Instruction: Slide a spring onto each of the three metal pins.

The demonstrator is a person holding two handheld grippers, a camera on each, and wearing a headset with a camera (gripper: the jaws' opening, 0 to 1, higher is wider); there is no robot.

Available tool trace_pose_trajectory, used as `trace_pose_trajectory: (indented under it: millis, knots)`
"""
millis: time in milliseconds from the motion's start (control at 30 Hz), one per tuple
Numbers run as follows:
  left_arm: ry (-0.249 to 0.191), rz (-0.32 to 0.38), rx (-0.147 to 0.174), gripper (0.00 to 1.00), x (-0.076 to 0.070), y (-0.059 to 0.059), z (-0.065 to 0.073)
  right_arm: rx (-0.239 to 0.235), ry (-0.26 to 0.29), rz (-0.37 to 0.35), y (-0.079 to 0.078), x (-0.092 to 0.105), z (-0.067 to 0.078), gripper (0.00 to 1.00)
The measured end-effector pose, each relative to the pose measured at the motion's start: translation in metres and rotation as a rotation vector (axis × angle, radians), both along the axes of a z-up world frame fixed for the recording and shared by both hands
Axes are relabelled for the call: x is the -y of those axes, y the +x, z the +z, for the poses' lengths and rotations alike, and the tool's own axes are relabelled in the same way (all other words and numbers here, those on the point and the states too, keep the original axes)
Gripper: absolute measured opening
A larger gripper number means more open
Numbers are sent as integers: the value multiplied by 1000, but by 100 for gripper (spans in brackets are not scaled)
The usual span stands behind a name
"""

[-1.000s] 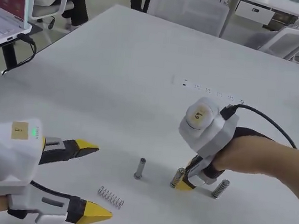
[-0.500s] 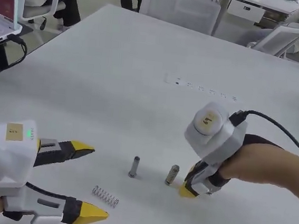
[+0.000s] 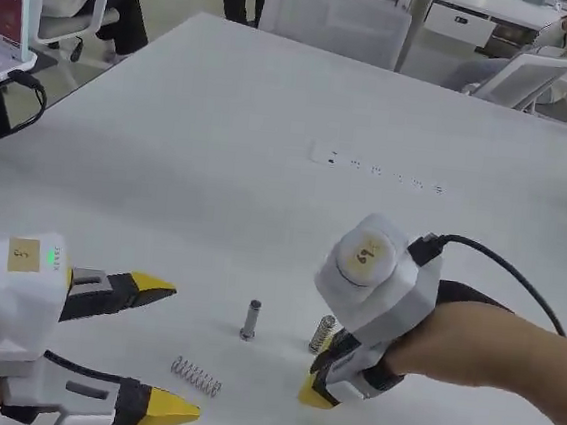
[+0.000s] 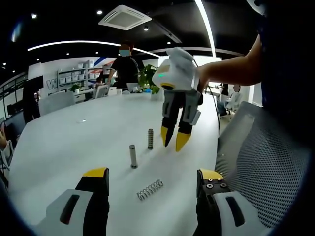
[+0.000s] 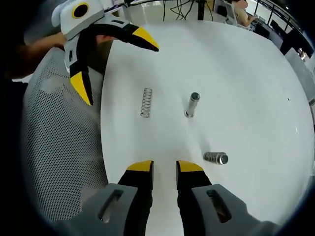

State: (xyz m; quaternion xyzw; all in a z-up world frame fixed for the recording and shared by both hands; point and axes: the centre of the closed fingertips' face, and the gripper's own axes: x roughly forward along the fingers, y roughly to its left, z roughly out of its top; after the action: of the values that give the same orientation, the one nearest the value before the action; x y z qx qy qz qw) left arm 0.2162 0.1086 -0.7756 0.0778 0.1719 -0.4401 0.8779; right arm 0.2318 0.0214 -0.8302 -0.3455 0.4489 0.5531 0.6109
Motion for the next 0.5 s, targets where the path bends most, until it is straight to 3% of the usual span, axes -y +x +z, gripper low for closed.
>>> trace_pose_trajectory:
  millis: [200, 500]
  knots:
    - [2, -1, -4, 69, 0, -3, -1, -11, 37, 41, -11, -29, 0, 16]
    - [5, 3, -3, 68, -3, -5, 1, -16, 62, 68, -12, -58, -5, 16]
